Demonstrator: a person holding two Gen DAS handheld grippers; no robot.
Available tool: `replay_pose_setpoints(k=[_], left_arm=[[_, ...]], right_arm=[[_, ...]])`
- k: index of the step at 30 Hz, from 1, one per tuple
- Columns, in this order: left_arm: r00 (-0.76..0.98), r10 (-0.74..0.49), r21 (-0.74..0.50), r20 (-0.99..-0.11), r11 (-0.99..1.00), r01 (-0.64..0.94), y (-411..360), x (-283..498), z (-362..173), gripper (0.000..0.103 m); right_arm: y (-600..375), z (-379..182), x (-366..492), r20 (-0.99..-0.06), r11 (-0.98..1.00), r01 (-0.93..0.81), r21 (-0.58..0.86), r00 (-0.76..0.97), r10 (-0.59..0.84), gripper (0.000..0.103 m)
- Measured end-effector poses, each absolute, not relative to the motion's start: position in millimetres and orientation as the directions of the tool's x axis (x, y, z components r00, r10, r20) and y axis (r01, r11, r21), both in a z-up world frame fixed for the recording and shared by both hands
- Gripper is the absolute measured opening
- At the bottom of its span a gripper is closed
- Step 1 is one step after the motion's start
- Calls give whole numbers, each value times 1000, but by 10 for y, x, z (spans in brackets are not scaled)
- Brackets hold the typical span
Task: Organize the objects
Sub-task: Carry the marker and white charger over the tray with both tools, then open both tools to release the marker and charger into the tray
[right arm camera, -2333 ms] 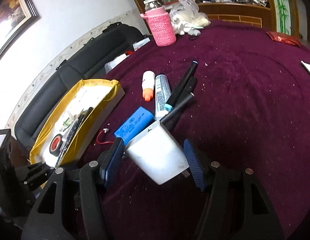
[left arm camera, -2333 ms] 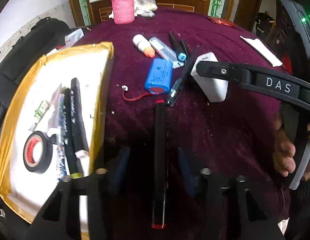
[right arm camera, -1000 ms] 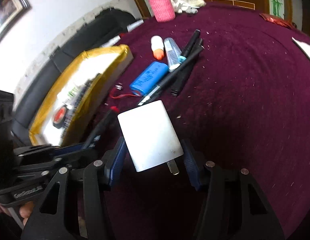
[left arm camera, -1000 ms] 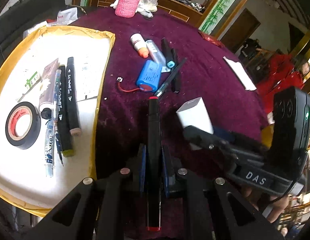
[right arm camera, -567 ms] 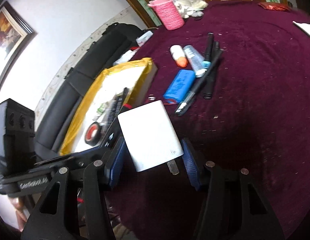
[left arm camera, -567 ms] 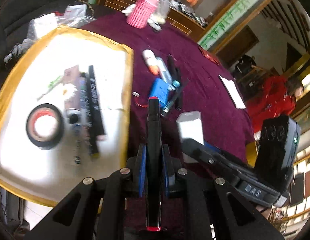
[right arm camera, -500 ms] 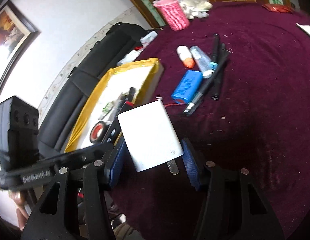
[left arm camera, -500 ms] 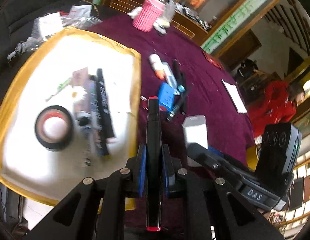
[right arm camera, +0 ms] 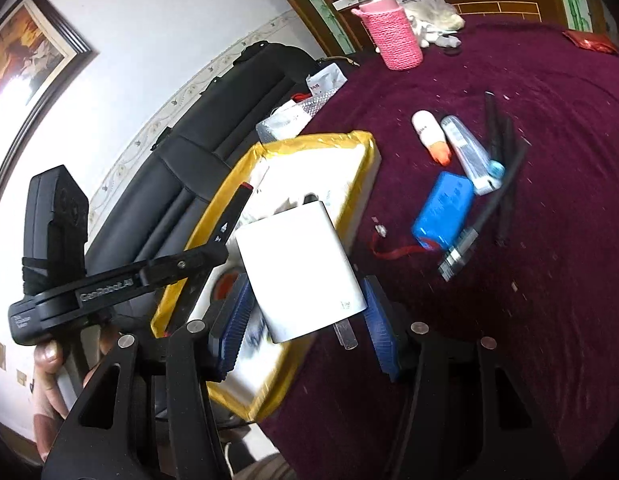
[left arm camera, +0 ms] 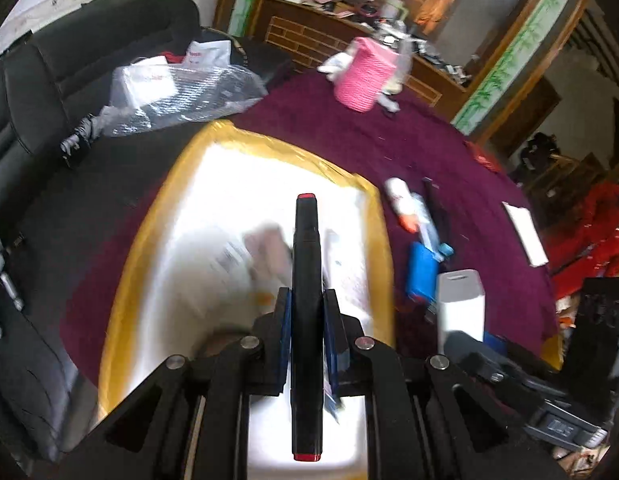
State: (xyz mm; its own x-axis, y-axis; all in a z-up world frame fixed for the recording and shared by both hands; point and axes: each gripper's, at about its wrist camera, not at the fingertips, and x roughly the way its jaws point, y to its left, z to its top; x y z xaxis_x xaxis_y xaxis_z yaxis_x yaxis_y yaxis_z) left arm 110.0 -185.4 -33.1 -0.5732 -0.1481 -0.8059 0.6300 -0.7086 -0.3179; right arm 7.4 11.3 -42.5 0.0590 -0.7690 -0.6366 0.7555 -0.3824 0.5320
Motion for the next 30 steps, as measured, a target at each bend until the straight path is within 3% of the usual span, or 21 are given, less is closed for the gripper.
replay_pose_setpoints(k=[6,13,25,30], left_arm=[[-528,-146,-275,-837,-722,635,-2333,751,-436,13],[-504,-29,-344,-864,-696,630,-2698,460,-796,13],[-473,-25,-321,-881,-704,634,-2701,437,-942,13],[-486,-3,-351,-874,-687,636,-2752,466,-942,16]], right_arm=[[-494,-384,-120,-661,-407,751,519,50,-749,56],[-1166,-589,-272,-735,-460,791,403,-20,-677,56],[-1416,-695,32,-772,-414,900,135,-166,-613,50],[-1432,-743,-2,-774,-410,903,129,-167,-611,51]])
